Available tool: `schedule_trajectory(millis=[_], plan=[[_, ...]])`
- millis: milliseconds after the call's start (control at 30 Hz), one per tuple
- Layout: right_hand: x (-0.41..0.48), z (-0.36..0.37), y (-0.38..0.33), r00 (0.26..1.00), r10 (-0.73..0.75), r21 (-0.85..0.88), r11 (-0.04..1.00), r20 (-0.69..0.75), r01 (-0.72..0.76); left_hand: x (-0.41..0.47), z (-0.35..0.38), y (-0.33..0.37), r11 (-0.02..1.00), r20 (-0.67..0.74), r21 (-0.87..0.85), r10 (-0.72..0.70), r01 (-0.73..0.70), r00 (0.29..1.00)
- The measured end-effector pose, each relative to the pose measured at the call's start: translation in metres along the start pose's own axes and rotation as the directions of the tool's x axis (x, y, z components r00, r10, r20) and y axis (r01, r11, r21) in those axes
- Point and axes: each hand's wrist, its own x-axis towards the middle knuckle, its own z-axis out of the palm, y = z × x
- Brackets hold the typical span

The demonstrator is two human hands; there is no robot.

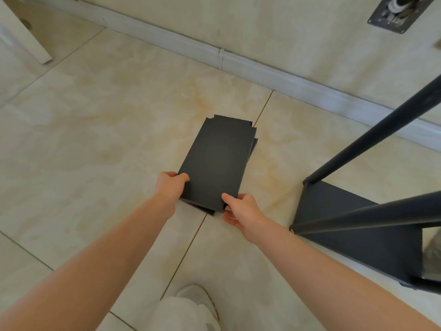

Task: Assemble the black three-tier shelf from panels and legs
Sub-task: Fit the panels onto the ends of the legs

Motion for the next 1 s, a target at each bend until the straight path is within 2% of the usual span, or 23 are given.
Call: schedule_trajectory(millis=[100, 200, 300, 467, 567, 733, 900, 1000], plan=[[-0.011, -0.011, -0.006, 1.000, -0.004, 0.166, 0.986, 0.026, 0.000, -0.008, -0.010, 0.009, 0.975, 0.141, -0.169, -0.124, 0.147, 0.982], [-0.024, -0.022, -0.022, 0.996, -0.029, 0.334, 0.943, 0.081, 0.000, -0.015, -0.018, 0.016, 0.966, 0.286, -0.191, -0.117, 0.176, 0.951], [-0.039, -0.029, -0.039, 0.994, -0.047, 0.384, 0.923, 0.098, 0.006, -0.026, -0.023, 0.025, 0.959, 0.342, -0.227, -0.086, 0.171, 0.936], [-0.076, -0.038, -0.059, 0.990, -0.117, 0.338, 0.937, 0.073, 0.086, -0.051, -0.034, 0.044, 0.960, 0.400, -0.237, -0.044, 0.149, 0.915], [-0.105, -0.044, -0.070, 0.980, -0.194, 0.263, 0.949, 0.050, 0.174, -0.073, -0.044, 0.060, 0.963, 0.426, -0.231, -0.030, 0.141, 0.904], [-0.167, -0.058, -0.085, 0.945, -0.319, 0.234, 0.926, 0.071, 0.295, -0.114, -0.066, 0.086, 0.977, 0.481, -0.188, 0.003, 0.100, 0.877], [-0.241, -0.082, -0.100, 0.861, -0.506, -0.015, 0.861, 0.054, 0.508, -0.169, -0.078, 0.112, 0.990, 0.559, -0.141, 0.053, 0.032, 0.827], [-0.290, -0.105, -0.113, 0.791, -0.609, -0.160, 0.776, 0.061, 0.610, -0.205, -0.079, 0.128, 0.974, 0.574, -0.223, 0.157, -0.031, 0.803]])
